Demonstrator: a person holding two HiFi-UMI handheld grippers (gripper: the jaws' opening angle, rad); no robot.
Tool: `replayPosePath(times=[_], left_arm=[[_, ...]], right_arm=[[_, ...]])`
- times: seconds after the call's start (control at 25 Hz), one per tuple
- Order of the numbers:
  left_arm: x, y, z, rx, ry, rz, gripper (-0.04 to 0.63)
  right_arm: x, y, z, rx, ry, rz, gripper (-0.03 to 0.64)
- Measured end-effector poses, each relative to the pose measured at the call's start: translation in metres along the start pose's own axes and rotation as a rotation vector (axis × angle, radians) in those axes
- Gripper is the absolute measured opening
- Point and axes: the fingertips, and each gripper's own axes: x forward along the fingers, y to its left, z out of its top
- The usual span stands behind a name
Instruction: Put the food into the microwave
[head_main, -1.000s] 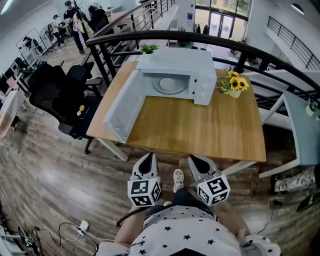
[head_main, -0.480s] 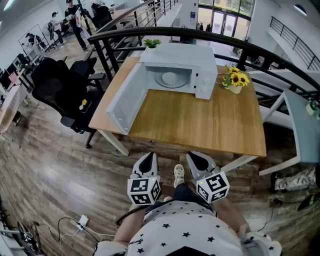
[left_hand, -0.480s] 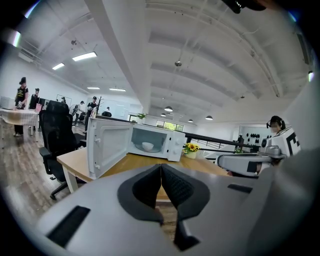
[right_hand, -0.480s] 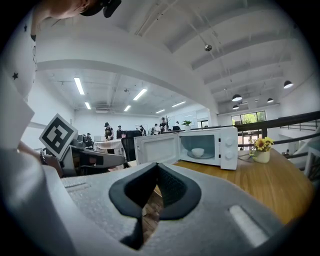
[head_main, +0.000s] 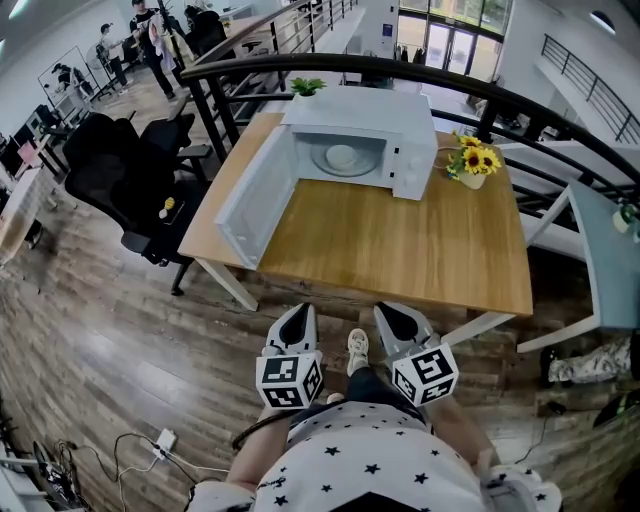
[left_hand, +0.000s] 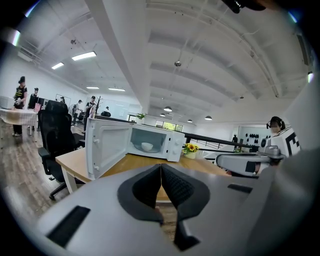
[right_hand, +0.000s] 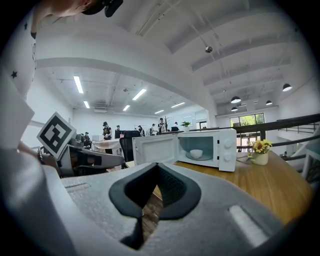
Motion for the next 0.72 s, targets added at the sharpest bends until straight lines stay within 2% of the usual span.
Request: replayPosePath(times=[0.72], left_arm=[[0.0083, -0.0058, 0.005, 0.001, -0.005, -0.018, 0.006]], right_arm=[[0.0059, -0.0038, 0.0015, 0.016, -0.01, 0.011, 0.005]])
